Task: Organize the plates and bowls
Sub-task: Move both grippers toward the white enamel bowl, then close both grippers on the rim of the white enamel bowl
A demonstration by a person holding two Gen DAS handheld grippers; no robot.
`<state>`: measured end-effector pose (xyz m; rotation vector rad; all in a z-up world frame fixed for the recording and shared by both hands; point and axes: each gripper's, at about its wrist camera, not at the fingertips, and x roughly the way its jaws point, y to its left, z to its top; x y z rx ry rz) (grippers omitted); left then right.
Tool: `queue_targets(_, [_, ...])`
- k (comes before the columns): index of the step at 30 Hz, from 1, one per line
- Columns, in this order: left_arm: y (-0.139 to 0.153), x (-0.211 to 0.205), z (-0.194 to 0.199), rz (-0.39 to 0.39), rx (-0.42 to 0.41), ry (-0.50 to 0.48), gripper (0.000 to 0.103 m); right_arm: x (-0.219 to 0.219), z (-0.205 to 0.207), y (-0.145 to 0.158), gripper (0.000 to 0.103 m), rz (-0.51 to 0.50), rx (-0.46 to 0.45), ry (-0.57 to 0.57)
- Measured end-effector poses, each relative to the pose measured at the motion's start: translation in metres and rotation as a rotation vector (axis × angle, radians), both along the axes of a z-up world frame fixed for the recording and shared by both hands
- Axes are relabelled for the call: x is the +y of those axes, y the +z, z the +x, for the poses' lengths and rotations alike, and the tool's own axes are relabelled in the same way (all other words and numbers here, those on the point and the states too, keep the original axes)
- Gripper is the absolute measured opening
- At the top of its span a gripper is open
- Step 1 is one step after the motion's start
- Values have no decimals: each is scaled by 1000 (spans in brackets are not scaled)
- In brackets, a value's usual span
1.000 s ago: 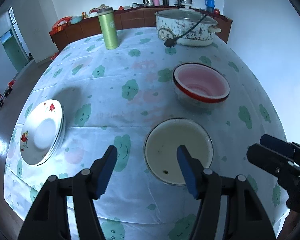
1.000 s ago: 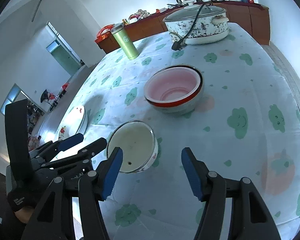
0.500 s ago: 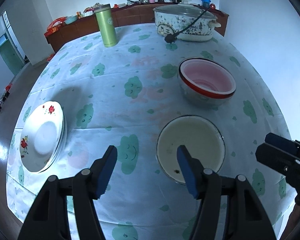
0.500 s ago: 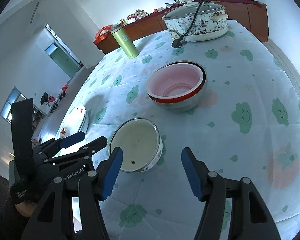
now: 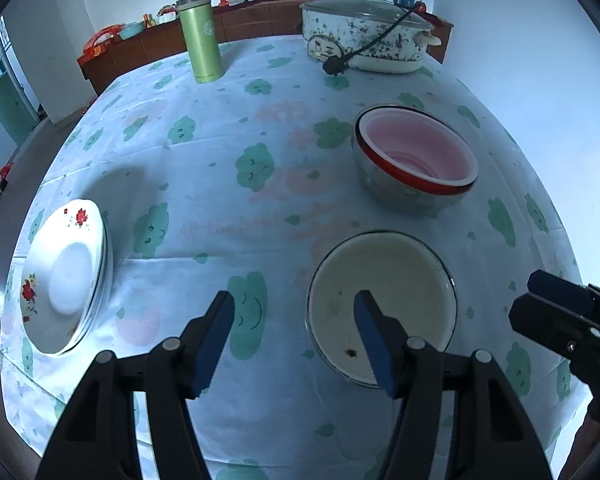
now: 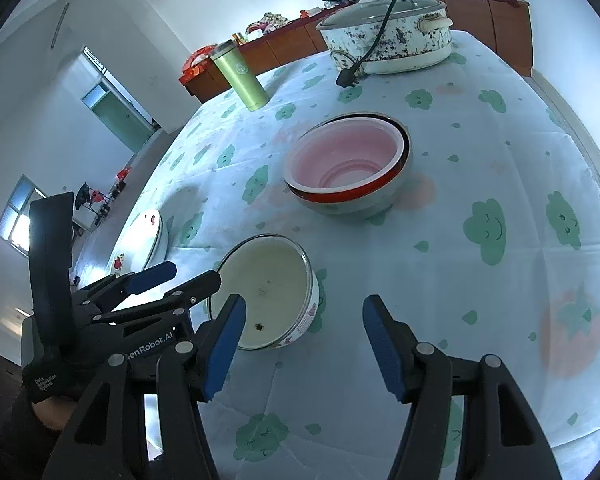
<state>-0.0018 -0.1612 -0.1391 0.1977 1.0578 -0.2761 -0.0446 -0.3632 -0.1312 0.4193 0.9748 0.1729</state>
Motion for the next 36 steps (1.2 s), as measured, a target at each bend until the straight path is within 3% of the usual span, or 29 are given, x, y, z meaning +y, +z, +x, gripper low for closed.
queue_targets(31, [-29,15,28,-23,90,45,63,5,31,-32,63,64,98,40])
queue_targets(32, [-30,17,30,-30,94,44,63,6,31,-33,62,63,102,43])
queue_targets(34, [-30,20,32,-49,105,44,62,8,33,-36,43,63,112,61])
queue_targets(36, [-31,21,33,-58,110,41,62,9,34,-39,43,64,123,66])
